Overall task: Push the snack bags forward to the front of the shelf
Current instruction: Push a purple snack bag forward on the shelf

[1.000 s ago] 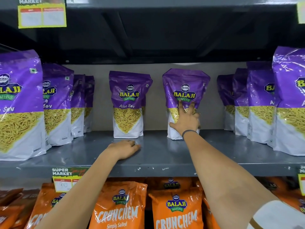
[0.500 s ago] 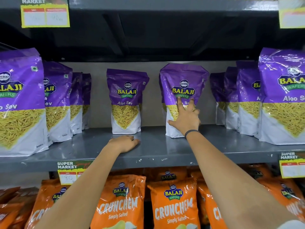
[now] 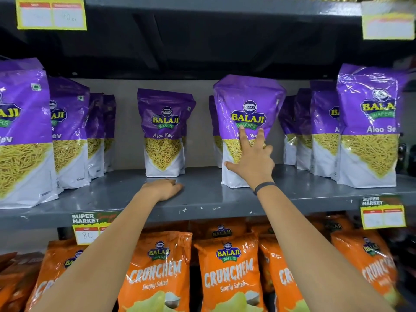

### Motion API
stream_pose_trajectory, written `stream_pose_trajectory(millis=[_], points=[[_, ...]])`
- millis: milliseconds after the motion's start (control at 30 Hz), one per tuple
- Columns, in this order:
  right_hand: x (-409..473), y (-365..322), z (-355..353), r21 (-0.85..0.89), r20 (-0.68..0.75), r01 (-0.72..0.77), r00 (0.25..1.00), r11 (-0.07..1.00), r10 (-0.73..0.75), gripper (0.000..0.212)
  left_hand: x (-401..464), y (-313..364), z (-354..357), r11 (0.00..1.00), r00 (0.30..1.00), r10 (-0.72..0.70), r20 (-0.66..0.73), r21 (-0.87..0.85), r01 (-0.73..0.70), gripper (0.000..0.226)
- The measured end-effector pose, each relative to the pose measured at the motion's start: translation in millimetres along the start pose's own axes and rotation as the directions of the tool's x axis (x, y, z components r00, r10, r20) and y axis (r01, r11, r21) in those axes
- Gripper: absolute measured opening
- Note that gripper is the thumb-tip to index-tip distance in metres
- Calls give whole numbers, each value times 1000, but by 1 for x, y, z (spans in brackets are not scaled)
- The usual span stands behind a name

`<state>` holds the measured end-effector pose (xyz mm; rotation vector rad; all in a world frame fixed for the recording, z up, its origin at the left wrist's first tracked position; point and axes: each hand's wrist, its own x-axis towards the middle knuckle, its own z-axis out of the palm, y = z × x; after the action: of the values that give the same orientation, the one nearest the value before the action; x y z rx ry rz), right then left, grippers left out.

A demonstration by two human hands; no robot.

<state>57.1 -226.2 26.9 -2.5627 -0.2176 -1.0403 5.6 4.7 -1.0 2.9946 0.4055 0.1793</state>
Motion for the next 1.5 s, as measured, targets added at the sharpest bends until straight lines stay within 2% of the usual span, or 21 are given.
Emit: stream_pose_trajectory(millis=[833,1500], points=[[-42,5,-43,-19,-29,14,999,1000,-15,108,-6,4,-3,999,999,30,30,-35,-29,58],[-55,12,-40,-17,-144,55,988,998,-57,101,-3,2,-2,1000,1000,16,2,-4,-16,59]])
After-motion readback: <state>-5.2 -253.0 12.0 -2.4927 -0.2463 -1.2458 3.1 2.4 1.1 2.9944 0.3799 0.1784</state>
